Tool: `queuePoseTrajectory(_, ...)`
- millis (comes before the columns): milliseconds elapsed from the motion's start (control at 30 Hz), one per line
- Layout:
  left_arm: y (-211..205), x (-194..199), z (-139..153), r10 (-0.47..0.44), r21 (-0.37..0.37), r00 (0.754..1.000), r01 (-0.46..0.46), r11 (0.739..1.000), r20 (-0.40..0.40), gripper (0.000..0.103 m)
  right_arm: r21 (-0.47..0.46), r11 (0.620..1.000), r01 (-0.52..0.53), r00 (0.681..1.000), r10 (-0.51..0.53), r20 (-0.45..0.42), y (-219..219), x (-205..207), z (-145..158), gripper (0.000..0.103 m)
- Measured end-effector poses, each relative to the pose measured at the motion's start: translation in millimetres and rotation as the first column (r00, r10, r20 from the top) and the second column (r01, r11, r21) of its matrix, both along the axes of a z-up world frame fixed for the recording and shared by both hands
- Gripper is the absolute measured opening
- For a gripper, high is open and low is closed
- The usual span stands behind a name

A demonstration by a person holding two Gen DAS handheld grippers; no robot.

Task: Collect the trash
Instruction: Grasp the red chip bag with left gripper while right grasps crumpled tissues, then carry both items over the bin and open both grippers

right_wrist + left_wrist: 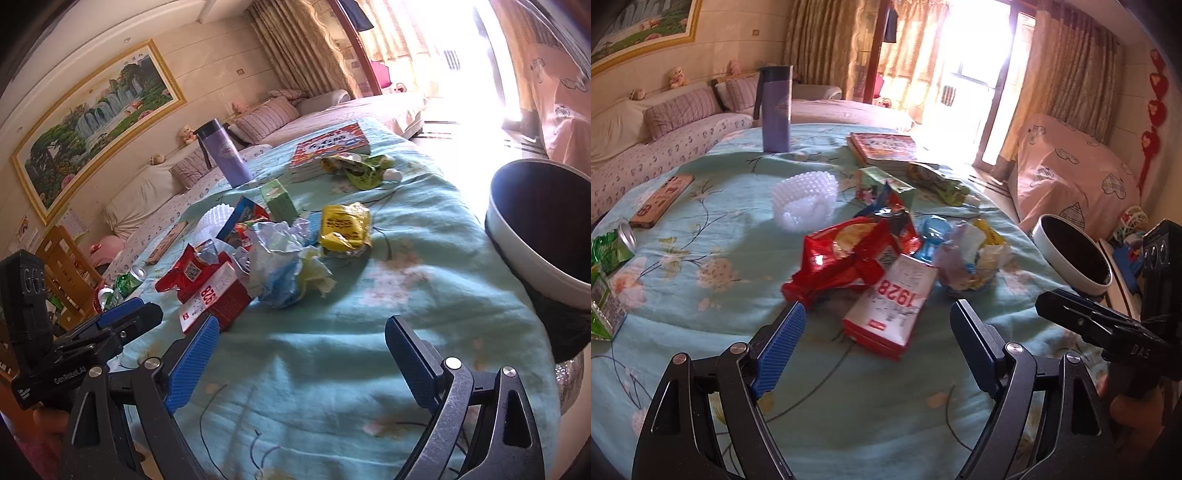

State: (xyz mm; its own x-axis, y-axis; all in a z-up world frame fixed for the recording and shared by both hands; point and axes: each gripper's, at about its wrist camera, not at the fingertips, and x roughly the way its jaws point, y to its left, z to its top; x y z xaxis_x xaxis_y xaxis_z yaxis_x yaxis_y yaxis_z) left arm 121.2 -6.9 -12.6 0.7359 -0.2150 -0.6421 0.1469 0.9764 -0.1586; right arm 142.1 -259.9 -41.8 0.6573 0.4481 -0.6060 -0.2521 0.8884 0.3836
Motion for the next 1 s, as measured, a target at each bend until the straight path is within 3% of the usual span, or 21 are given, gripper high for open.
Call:
queuePoseTrajectory(367, 21, 40, -6, 0.016, -0.025, 0.999, -0.017, 1.0, -0.043, 0.083, 0.027, 1.0, -0.009, 1.0, 0.009, -0.014, 21, 33, -6, 0.092)
queuePoseTrajectory(433, 18, 45, -7, 0.016, -0.01, 0.999, -0.017, 1.0, -0.035, 0.082, 0.029, 1.0, -0.008, 1.0, 0.009, -0.015, 24, 38, -8, 0.088)
queuePoseTrajectory(467, 17, 47, -9, 0.011, -0.005, 0.999, -0.011, 1.0, -0.033, 0.076, 0.032, 0.999, -0.009, 1.0, 0.01, -0.02, 25, 41, -10, 0.084)
queuePoseTrajectory(500, 15, 49, -9, -0.001, -0.004, 0.999, 0.001, 1.0, -0.037, 0.054, 0.032, 0.999, -0.008, 1.0, 0.009, -0.028, 26, 43, -12, 0.072)
queuePoseTrajectory(567, 11, 54, -13, -0.037, -0.011, 0.997, 0.036, 0.999, -0.065, 0.024, 0.023, 1.0, -0.001, 0.999, 0.002, -0.045, 27, 47, -16, 0.036)
queuePoseTrajectory(600, 9, 54, -14, -0.047, -0.014, 0.997, 0.046, 0.999, -0.068, 0.017, 0.021, 1.0, 0.005, 0.999, -0.004, -0.052, 27, 48, -18, 0.018)
queuePoseTrajectory(733, 0, 44, -7, -0.067, 0.008, 0.997, 0.068, 0.998, -0.03, 0.007, 0.027, 1.0, 0.006, 1.0, -0.006, -0.025, 21, 38, -13, 0.016)
queuePoseTrajectory(1000, -25, 21, 21, -0.125, -0.004, 0.99, 0.125, 0.992, 0.066, 0.005, 0.056, 0.998, 0.041, 0.998, -0.044, 0.049, -10, 12, 14, 0.014)
